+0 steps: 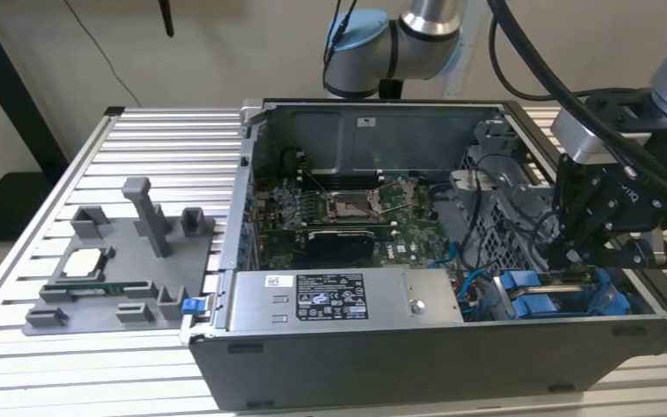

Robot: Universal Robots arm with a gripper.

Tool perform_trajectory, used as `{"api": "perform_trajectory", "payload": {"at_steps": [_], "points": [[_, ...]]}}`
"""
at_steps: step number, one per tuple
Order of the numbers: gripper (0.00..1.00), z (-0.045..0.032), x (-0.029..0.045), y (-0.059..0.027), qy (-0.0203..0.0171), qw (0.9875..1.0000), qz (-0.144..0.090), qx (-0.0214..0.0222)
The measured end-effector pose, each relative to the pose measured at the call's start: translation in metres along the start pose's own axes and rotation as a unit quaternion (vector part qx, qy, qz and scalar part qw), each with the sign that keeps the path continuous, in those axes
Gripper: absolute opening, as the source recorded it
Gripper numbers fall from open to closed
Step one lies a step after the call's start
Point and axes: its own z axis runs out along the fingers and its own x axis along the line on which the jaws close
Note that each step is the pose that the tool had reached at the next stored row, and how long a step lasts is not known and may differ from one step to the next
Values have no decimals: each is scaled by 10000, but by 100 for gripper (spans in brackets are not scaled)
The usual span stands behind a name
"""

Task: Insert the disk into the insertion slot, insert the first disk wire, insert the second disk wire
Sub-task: 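Insert the second disk wire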

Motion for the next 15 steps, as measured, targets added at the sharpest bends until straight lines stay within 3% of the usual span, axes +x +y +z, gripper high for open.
{"api": "perform_trajectory", "payload": {"at_steps": [5,15], "points": [[0,28,2,-6,0,10000,-6,71],[0,47,5,-17,0,10000,-7,80]]}}
